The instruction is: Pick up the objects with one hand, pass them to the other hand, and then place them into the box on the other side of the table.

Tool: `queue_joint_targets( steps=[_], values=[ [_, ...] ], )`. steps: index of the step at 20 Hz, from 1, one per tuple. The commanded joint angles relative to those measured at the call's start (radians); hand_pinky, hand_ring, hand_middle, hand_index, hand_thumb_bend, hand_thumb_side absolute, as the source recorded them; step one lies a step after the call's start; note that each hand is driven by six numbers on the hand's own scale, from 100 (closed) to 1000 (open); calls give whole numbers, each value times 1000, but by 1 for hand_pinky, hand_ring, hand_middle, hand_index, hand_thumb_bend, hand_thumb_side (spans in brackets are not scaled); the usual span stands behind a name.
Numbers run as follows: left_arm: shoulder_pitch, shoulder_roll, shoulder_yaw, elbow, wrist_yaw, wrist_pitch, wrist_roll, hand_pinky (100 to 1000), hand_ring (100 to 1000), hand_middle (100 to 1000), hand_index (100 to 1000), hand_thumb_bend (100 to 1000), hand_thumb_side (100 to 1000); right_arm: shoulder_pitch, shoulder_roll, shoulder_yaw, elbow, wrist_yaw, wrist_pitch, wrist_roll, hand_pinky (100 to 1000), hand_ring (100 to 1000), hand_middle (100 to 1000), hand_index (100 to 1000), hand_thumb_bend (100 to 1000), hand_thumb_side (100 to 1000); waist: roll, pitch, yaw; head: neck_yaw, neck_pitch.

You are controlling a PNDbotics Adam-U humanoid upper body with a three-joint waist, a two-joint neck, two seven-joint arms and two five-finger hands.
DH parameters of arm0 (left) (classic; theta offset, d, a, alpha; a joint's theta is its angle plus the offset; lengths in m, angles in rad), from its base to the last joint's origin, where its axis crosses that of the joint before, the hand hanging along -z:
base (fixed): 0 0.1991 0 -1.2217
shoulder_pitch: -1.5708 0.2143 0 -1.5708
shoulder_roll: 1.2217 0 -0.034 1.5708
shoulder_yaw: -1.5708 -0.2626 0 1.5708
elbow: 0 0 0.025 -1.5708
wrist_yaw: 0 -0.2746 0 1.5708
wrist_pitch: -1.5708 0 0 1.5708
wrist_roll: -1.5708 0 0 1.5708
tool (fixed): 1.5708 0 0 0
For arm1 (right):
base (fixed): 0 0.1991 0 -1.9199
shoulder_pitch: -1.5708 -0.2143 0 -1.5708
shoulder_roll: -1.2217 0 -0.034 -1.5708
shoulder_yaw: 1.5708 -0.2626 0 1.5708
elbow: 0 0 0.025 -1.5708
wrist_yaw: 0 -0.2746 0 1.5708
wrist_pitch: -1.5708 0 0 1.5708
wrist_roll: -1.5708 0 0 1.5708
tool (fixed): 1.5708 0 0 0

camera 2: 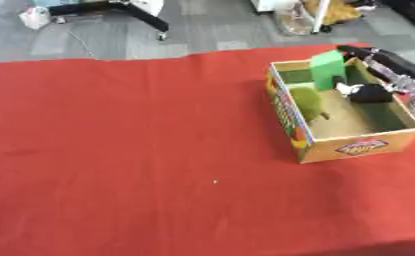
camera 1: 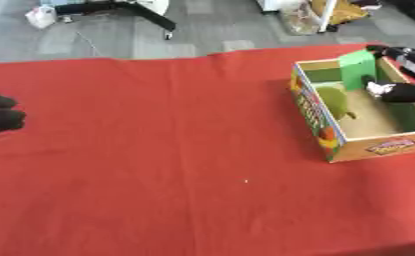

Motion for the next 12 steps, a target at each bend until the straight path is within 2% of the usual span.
queue_joint_targets(
  steps=[1,12],
  values=[
    [-6,9,5,-8,-8,1,-3,753,715,712,803,117,887,-6,-61,-16,-75,82,-16,0,993,973,1000,1000,100,289,-4,-5,-2,5,5],
    [-2,8,5,-3,-12,2,-6,753,715,711,803,116,888,11,-83,-21,-148,192,-9,-49,1000,997,1000,1000,100,365,-8,-10,-4,4,13]
  ],
)
